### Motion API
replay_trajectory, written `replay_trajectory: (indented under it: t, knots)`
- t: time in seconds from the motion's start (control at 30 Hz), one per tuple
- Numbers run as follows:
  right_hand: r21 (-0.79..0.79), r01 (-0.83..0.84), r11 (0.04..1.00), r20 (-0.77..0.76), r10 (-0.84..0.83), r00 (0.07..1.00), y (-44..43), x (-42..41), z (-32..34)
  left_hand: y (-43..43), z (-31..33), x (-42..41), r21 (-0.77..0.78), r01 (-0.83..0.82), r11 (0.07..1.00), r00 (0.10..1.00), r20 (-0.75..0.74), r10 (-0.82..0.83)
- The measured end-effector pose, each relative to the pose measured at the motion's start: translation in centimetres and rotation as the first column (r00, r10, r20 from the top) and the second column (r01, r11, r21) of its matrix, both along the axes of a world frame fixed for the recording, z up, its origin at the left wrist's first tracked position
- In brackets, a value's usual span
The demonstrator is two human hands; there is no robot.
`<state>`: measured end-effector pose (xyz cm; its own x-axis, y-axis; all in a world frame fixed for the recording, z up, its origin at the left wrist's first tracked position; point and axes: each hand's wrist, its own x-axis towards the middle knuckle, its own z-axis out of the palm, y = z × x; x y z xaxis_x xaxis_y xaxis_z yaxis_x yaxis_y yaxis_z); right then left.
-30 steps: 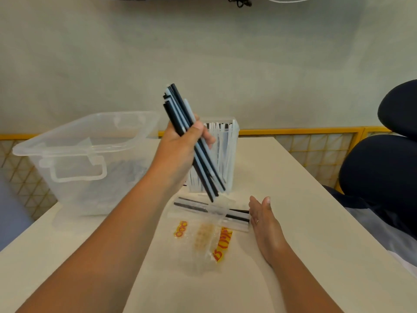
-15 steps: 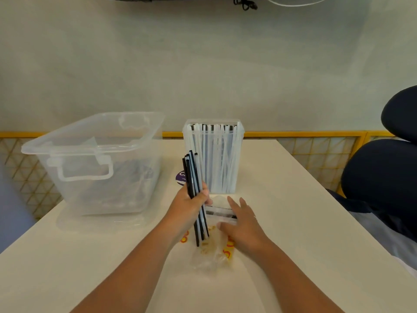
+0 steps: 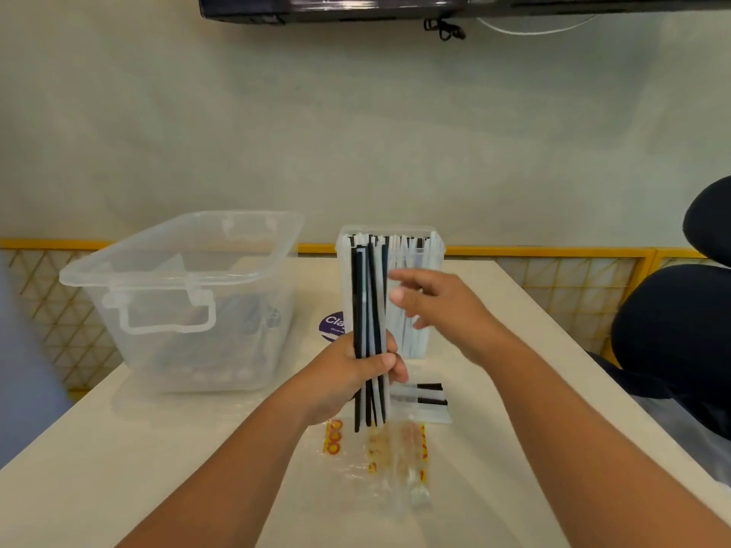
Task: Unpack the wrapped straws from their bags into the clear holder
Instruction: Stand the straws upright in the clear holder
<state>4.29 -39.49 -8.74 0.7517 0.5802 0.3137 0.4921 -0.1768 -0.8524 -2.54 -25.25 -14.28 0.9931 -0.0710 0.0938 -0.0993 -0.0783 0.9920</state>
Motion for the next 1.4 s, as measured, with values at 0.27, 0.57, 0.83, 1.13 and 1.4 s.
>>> replay_trajectory:
  t: [0.27,0.57,0.83,1.13,1.4]
  knots:
    - [-0.102,-0.193,0.976,0.022,0.196,0.98,2.6,-0.6,7.3,0.4,4.7,0.5,-0.03,0.325,0.945,0.943,-0.066,-0.327]
    - [0.114,-0.057,0.992,0.131,0.042,0.99,3.1,2.1,12.5,2.4,7.7,3.4,0.055,0.2,0.978,0.979,0.017,-0.202]
    - [0.299,0.148,0.943,0.189,-0.211,0.959,4.4,6.3,16.0,4.1,8.5,8.1,0.166,-0.348,0.923,0.925,0.224,0.308]
    - [0.099,0.345,0.933,0.151,-0.357,0.922,8.0,12.1,12.0,6.3,6.0,11.2,0.246,-0.575,0.78,0.806,0.333,0.489]
    - [-0.518,0.038,0.855,-0.235,-0.185,0.954,10.5,14.0,6.4,6.8,5.2,11.3,0.272,-0.656,0.704,0.74,0.416,0.529]
